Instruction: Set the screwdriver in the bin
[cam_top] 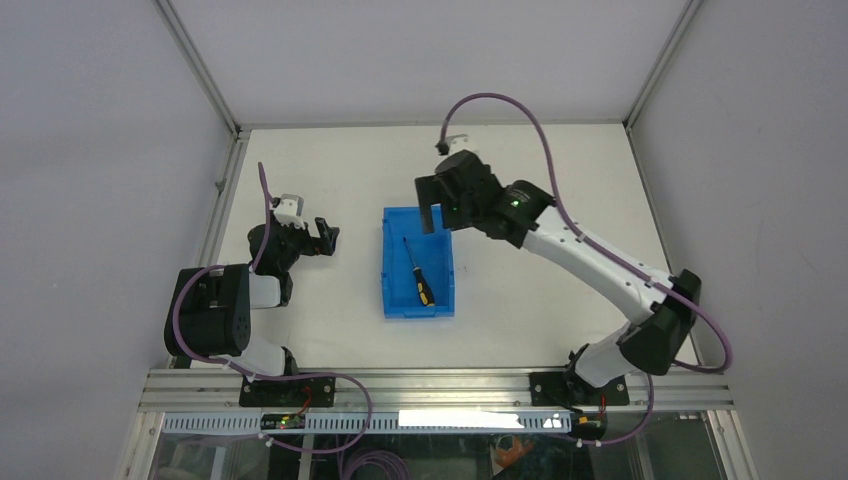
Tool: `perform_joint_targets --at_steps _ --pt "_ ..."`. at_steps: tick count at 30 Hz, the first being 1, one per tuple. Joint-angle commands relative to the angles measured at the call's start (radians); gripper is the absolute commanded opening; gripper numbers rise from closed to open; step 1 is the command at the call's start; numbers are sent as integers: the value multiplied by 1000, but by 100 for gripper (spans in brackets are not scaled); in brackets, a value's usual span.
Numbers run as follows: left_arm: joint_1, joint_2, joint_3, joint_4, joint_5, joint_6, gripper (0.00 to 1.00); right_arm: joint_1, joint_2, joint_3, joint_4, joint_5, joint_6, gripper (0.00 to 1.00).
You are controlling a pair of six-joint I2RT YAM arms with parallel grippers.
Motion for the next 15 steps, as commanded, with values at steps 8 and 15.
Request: perform_joint_targets --at_steps 8,15 --pt "-7 -5 14 59 4 3 99 -506 -416 -553 252 -161 -36 99" --pt "-8 -5 14 60 5 3 99 -593 -568 -817 356 -180 35 99"
